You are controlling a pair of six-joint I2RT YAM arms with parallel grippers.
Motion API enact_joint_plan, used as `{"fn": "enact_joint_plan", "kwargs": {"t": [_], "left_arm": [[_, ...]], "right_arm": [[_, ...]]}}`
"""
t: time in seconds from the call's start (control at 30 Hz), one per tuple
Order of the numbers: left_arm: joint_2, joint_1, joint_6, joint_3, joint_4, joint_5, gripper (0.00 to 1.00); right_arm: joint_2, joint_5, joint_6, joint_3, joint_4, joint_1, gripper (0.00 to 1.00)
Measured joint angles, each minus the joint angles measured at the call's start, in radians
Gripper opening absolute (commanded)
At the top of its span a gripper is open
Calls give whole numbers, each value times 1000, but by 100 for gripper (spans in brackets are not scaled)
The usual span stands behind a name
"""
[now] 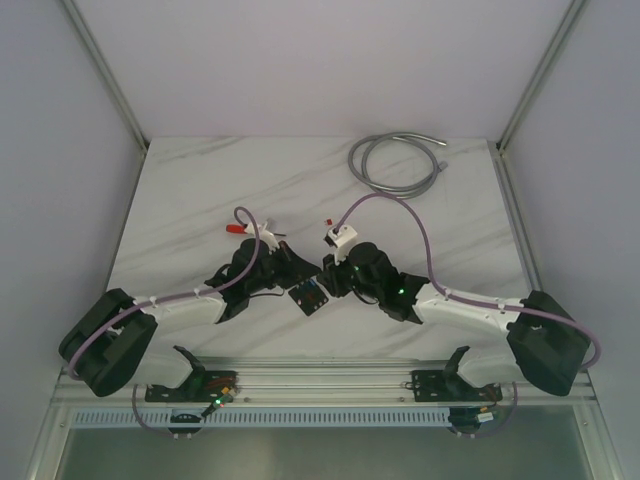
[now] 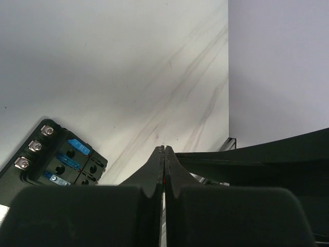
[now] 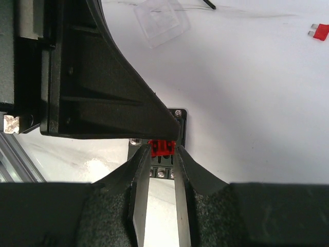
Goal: Snap on the fuse box
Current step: Pick up the fuse from the center of the board.
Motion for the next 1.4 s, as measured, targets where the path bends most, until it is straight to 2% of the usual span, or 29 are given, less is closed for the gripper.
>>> {"fn": "enact_joint_plan", "kwargs": {"t": [0.17,0.27,0.37,0.53,0.7,1.03,1.4], "left_arm": [[-18,0,-5,-2,-2,-7,0],[-54,0,-13,-13,-5,-15,0],[-112,-1,-22,-35,-5,-37,0],[-219,-1,-50,-82,-1,-84,0],[-319,-16,-97,-137,31,-137,0],[-469,-114,-179,-182,123,-275,0],[-513,-181,-230,-230,229,-386,0]], "right_arm": [[-4,5,8,-6,21,2,33],[-39,11,34,-27,47,4,46],[-112,26,81,-66,80,6,49],[-242,43,212,-161,197,6,49],[-285,50,379,-257,356,6,49],[-177,21,622,-288,661,6,47],[-124,-28,706,-288,827,6,37]]}}
